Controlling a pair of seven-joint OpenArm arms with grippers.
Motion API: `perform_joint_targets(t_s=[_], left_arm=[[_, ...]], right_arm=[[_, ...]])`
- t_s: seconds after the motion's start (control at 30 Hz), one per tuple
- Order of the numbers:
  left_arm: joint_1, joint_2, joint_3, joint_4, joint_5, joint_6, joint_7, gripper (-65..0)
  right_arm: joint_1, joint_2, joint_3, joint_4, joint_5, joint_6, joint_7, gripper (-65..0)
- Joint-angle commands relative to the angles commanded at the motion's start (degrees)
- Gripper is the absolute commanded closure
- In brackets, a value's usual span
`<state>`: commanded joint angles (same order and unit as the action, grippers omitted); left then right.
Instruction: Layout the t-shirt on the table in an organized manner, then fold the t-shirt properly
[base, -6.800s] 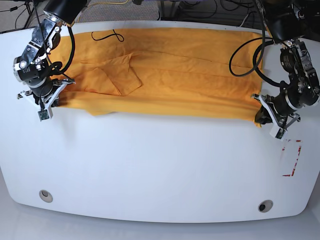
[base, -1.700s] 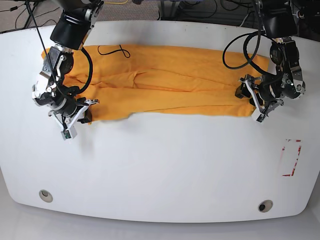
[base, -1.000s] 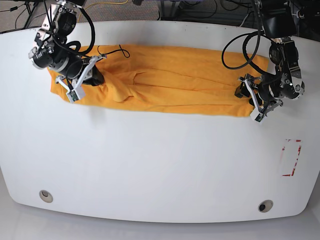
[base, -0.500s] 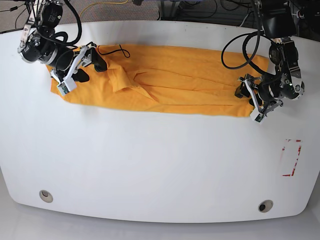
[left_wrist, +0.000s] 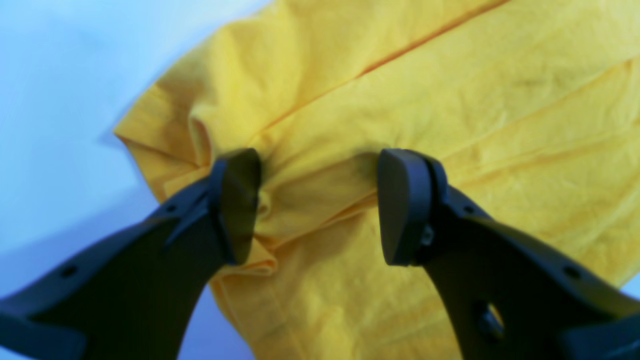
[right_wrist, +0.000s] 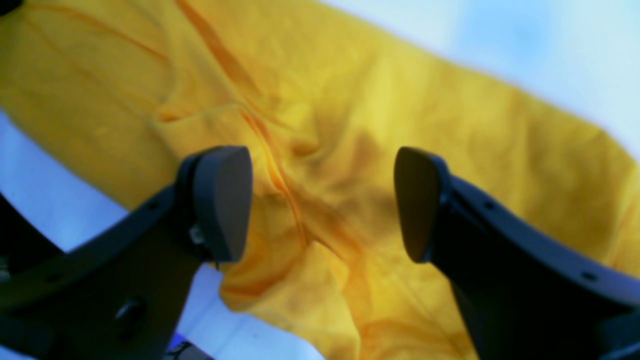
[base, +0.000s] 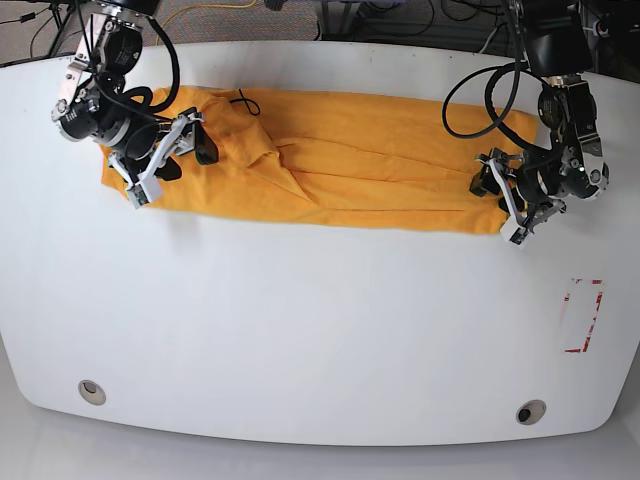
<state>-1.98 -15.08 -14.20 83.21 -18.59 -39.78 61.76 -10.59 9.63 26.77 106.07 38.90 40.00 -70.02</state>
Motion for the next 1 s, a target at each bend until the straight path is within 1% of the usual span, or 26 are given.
perform_joint_targets(t_s=[0.1,0.2,0.27,0.4,0.53,0.6,0.7,0.77,0.8,0.87,0.93,1.0], left_arm=[[0.0,0.0,0.0,0.0,0.0,0.0,0.0,-35.1],[0.0,0.0,0.0,0.0,0.0,0.0,0.0,-35.1],[0.0,0.0,0.0,0.0,0.0,0.0,0.0,-35.1],[0.0,0.0,0.0,0.0,0.0,0.0,0.0,-35.1],[-0.1,0.0,0.0,0.0,-0.1,0.0,0.0,-35.1],[-0.1,0.0,0.0,0.0,-0.1,0.0,0.0,-35.1],[-0.3,0.0,0.0,0.1,-0.2,0.0,0.0,-35.1],[-0.6,0.0,0.0,0.1,-0.2,0.0,0.0,-35.1],[-1.0,0.0,0.0,0.1,-0.2,0.0,0.0,-35.1],[-1.0,0.0,0.0,0.1,-0.2,0.0,0.0,-35.1],[-1.0,0.0,0.0,0.1,-0.2,0.0,0.0,-35.1],[-1.0,0.0,0.0,0.2,-0.2,-0.1,0.0,-35.1]], right_arm=[[0.4,-1.8,-1.1,0.1,-2.0,0.0,0.0,-42.8],[0.3,-2.0,-4.7,0.1,-2.8,0.0,0.0,-42.3],[-0.4,-1.9,-6.9,0.1,-2.7,0.0,0.0,-40.1],[-4.2,-1.9,-12.4,2.4,-3.2,0.0,0.0,-31.4],[-7.0,-1.8,-15.5,6.0,-3.2,0.0,-0.1,-27.1],[-8.1,-1.3,-15.5,7.8,-2.9,0.0,-0.3,-26.6],[-9.7,0.5,-15.6,10.1,-2.5,0.0,-0.4,-26.6],[-9.9,1.6,-15.4,10.2,-1.2,0.0,-0.4,-26.5],[-9.9,3.1,-14.9,10.1,0.3,0.0,-0.1,-26.3],[-9.8,4.0,-13.6,10.1,1.6,0.0,0.0,-26.3],[-9.6,4.1,-10.9,10.0,2.5,0.0,0.2,-26.6],[-7.8,2.9,-8.0,9.9,2.6,0.0,1.1,-26.8]])
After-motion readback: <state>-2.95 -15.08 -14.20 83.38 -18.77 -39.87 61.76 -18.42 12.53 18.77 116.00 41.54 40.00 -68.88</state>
